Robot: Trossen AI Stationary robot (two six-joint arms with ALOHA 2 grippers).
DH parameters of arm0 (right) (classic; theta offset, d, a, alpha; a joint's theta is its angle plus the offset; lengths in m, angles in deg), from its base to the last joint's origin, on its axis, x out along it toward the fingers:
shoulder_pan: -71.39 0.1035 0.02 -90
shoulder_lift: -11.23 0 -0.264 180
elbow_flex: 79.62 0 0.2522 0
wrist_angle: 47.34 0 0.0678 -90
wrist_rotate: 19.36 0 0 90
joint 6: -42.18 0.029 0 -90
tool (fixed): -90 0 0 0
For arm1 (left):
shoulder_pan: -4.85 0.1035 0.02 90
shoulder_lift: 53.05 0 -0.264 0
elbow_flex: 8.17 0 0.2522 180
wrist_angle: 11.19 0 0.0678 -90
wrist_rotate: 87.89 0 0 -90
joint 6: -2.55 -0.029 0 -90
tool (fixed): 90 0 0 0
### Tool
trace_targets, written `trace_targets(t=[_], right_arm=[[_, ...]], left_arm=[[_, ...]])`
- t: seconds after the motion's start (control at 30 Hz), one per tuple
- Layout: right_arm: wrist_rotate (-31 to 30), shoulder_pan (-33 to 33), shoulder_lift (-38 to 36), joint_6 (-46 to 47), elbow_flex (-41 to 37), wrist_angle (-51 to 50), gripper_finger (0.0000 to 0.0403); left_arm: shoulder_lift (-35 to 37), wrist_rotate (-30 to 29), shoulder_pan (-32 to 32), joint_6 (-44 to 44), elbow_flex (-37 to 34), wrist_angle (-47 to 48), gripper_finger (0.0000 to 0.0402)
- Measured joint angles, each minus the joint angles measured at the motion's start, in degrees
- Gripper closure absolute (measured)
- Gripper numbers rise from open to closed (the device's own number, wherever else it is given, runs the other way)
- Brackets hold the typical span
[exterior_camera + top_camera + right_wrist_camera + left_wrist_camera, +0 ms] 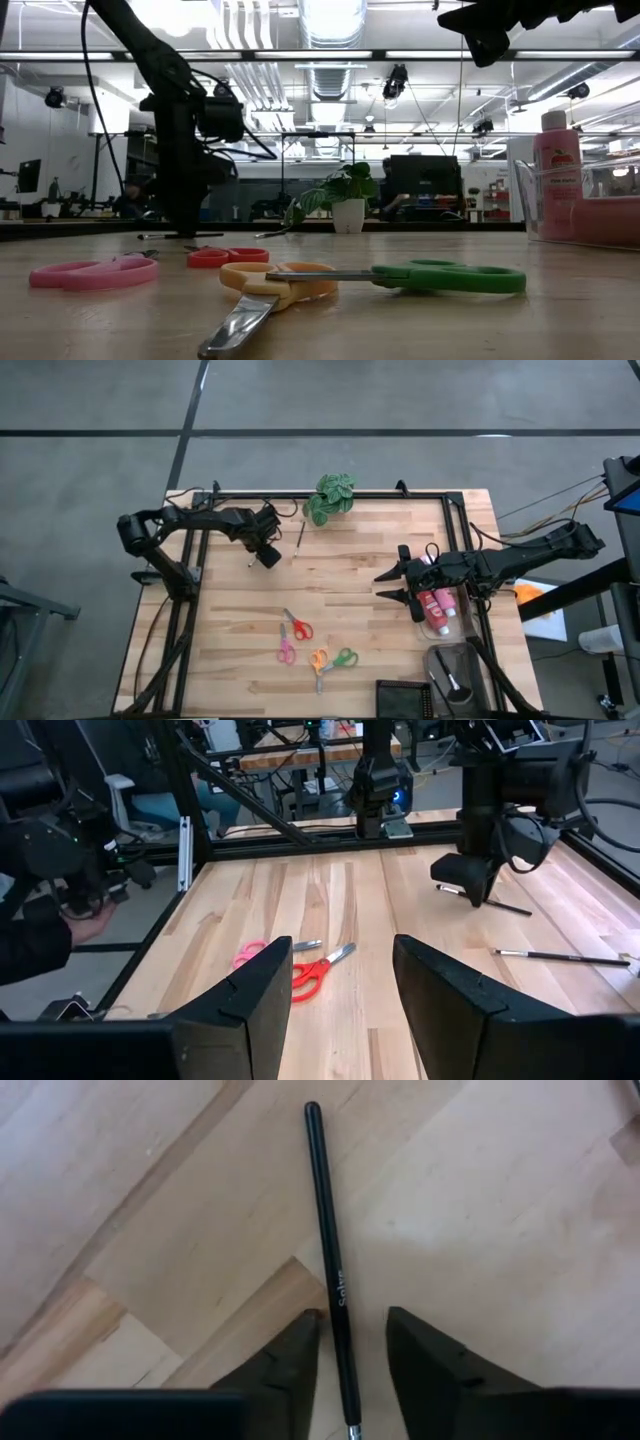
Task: Pick & Place Paint Supplies
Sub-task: Put the black paint brush into the gray bin
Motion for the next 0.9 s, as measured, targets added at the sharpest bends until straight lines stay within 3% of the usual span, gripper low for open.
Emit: trace_targets(t=[0.3,0.7,0.9], right_arm=[[-0.01,-0.01,0.00,0.00,0.00,0.00,0.0232],[0.00,0.00,0.00,0.00,0.00,0.00,0.0232],[0.00,-0.02,0.00,0.00,0.00,-0.02,0.0232]], left_arm=[[-0.09,0.18,-0.02,0.00,-0.04,-1.07,0.0393],[0.25,0.36,-0.02,0.08,-0.17,-1.19,0.0400],[4.07,1.07,-0.05,0.86,-0.55,-1.13,0.0400]])
